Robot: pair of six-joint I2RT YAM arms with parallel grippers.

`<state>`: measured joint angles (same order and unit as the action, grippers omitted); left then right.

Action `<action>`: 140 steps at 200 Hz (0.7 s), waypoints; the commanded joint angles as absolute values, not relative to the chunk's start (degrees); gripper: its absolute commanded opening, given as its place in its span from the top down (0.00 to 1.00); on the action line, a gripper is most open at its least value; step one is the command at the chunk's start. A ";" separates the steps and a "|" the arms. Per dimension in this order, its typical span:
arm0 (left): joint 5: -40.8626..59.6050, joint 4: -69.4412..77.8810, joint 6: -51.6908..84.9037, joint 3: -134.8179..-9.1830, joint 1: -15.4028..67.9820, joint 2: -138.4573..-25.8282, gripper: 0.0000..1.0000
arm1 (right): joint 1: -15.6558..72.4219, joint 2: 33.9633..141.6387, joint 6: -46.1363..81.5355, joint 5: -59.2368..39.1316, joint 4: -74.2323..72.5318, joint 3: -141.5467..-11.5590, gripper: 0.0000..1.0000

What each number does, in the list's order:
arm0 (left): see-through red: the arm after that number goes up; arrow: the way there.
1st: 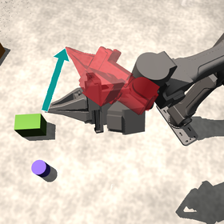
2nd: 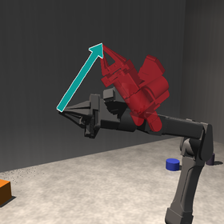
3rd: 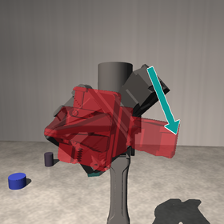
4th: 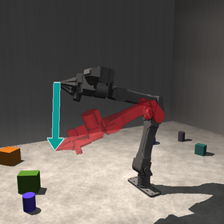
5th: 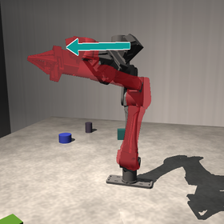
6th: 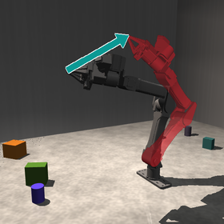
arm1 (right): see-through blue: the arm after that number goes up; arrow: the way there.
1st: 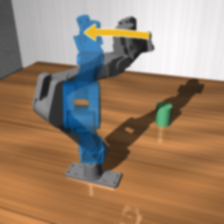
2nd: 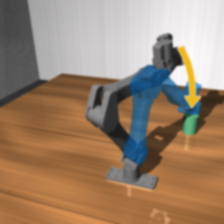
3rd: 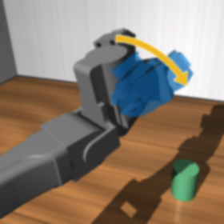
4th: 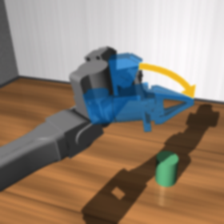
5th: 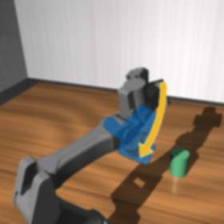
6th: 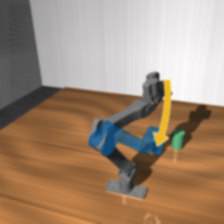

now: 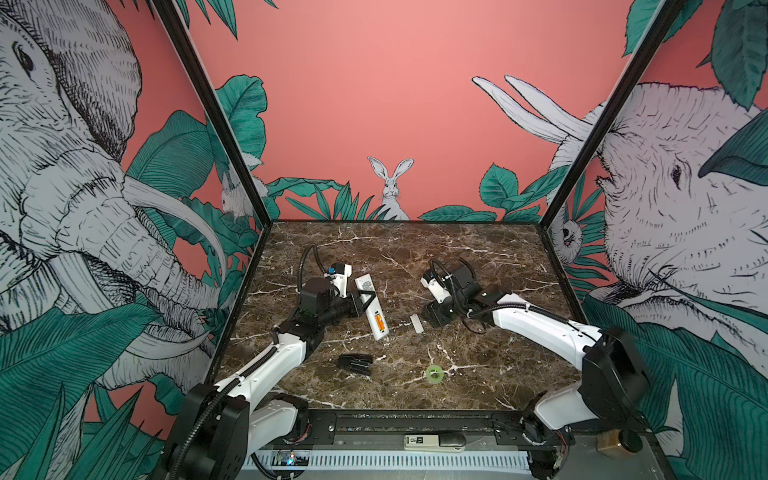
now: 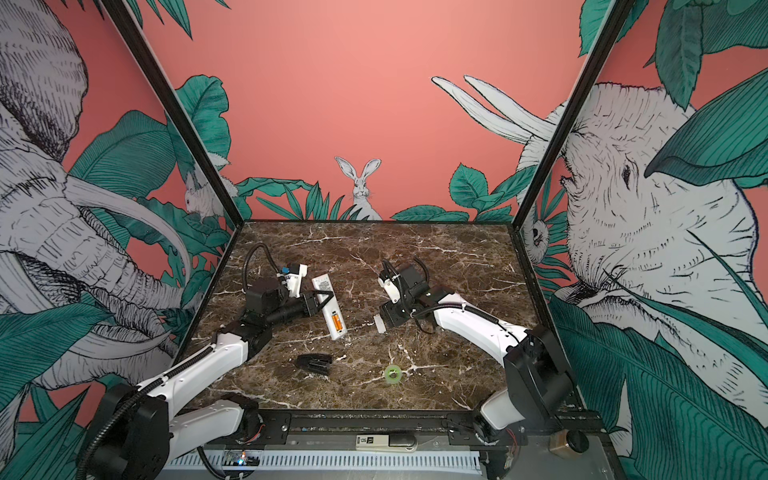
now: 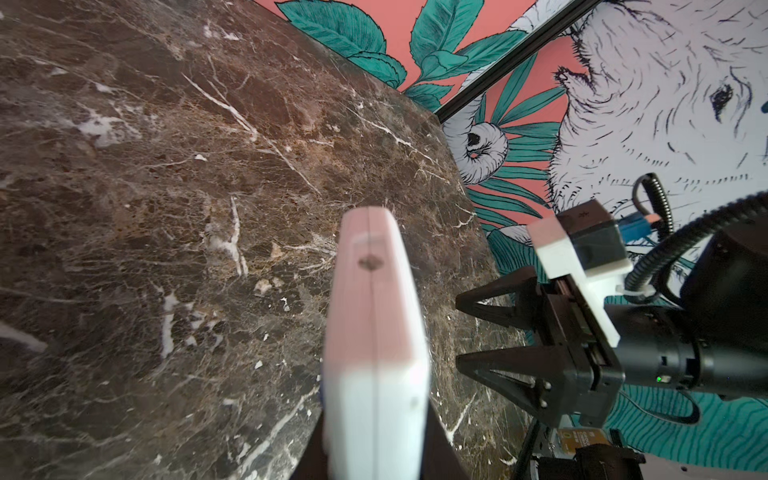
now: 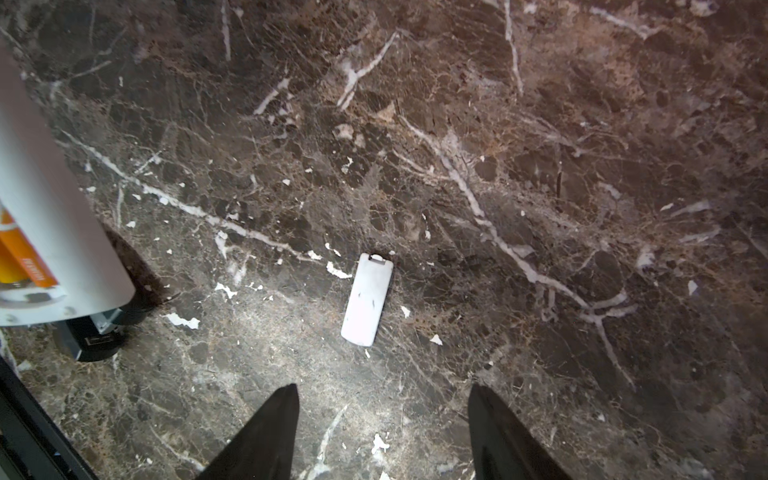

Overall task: Load the batteries into the remote control
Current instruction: 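Lift the right gripper off the remote and move it over the white cover, then lower the open right gripper onto the white battery cover and close on it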

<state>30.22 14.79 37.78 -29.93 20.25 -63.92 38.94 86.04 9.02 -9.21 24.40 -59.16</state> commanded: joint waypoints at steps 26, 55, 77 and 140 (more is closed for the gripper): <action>29.27 14.59 36.82 -29.19 19.36 -61.74 1.00 | 38.31 88.91 10.99 -8.71 22.12 -58.93 0.24; 29.05 14.49 36.74 -28.99 19.23 -61.79 1.00 | 38.25 91.13 11.32 -8.56 21.36 -58.96 0.21; 28.96 14.42 36.74 -28.71 19.09 -61.57 1.00 | 38.23 93.29 11.44 -8.24 21.24 -59.13 0.20; 27.84 13.65 36.10 -27.76 19.02 -60.44 1.00 | 38.23 97.22 12.55 -8.00 20.15 -59.68 0.19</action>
